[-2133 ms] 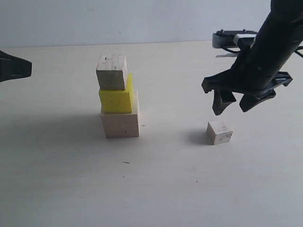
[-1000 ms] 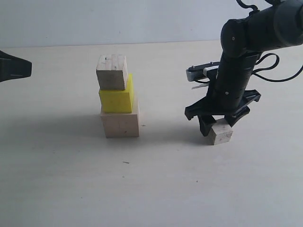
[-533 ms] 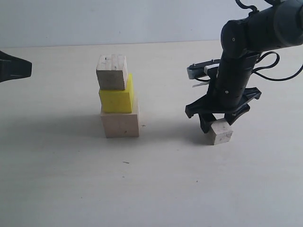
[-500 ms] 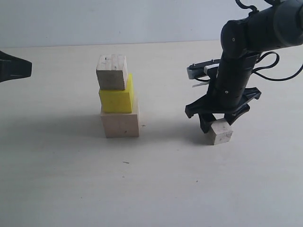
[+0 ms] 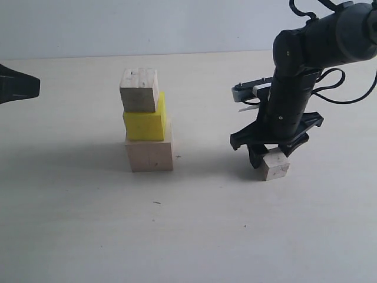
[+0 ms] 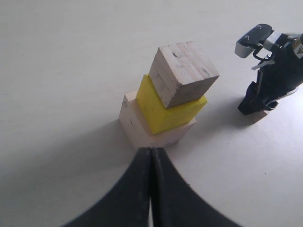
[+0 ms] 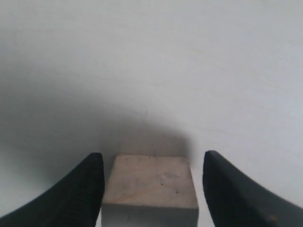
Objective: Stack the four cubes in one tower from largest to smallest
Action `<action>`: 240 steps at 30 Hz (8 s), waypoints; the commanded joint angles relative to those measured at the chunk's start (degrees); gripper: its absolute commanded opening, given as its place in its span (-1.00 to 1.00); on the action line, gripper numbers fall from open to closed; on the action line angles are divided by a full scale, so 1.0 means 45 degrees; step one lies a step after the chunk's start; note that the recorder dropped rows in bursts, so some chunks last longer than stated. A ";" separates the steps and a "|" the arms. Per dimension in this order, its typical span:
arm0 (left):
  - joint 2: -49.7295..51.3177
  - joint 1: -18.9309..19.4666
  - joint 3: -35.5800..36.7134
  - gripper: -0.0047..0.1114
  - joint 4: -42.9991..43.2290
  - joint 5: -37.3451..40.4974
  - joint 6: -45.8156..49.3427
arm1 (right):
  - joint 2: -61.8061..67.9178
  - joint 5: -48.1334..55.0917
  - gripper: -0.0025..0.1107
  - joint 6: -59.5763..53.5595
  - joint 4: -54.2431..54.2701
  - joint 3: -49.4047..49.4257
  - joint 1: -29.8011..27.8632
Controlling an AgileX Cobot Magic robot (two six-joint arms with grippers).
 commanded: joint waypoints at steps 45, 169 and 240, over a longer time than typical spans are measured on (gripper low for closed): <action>0.0020 0.0042 0.0007 -0.92 -0.0072 0.0508 0.0024 | -0.5564 -0.2119 -0.96 -2.0623 1.3124 0.3105 -0.3743; 0.0020 0.0042 0.0007 -0.92 0.0033 0.1168 0.0068 | 0.0855 0.4435 -0.96 -2.7457 2.1250 -0.2508 -0.0013; 0.0020 0.0042 0.0007 -0.92 0.0033 0.1260 0.0068 | -0.0966 0.4323 0.34 -2.6811 2.0494 -0.2515 -0.0160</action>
